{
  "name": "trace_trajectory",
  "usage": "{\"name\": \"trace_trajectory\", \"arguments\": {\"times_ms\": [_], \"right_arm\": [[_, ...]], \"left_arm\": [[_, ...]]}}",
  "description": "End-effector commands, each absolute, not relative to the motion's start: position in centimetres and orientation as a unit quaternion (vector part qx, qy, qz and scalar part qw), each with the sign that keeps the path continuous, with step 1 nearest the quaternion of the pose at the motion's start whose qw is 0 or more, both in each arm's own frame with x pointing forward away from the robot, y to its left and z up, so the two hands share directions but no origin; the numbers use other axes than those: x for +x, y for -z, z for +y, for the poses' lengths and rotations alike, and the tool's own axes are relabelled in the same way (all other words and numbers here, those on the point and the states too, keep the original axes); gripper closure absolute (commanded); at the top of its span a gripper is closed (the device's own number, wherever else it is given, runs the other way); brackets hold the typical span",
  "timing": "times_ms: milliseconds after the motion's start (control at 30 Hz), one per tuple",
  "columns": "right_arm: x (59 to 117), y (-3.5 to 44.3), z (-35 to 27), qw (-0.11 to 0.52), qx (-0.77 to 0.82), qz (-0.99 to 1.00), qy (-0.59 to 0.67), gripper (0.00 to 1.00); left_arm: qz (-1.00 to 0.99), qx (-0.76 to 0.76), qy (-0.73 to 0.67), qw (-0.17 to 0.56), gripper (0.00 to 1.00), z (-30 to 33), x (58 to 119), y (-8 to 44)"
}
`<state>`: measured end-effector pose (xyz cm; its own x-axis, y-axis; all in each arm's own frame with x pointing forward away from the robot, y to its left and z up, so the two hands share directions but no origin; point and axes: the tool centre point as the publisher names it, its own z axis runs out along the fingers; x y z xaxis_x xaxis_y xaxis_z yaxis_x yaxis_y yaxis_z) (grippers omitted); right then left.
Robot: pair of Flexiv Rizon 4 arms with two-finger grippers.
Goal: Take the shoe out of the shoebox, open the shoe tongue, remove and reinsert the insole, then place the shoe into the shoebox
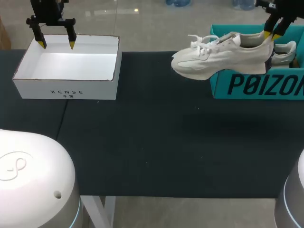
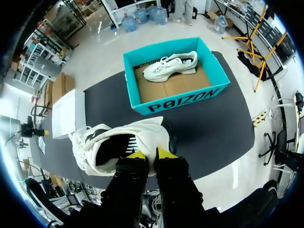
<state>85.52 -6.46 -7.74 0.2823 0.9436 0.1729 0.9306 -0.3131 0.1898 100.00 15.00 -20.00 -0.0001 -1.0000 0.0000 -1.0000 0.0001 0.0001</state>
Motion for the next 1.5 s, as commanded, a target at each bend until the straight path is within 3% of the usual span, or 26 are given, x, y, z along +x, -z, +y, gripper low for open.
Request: {"name": "trace_trajectory", "arguments": {"times_ms": [33,367,1500], "right_arm": [[82.0,8.0,-4.4,0.062,0.797,0.579,-0.158,1.0],[79.2,8.7,-2.1,0.055,0.806,0.567,-0.16,1.0],[78.3,9.1,-1.3,0.025,0.785,0.601,-0.148,1.0]], "left_arm": [[-0.707,0.707,0.0,0.0,0.0,15.0,100.0,20.0],[-0.707,0.707,0.0,0.0,0.0,15.0,100.0,20.0],[-0.707,0.707,0.0,0.0,0.0,15.0,100.0,20.0]]}}
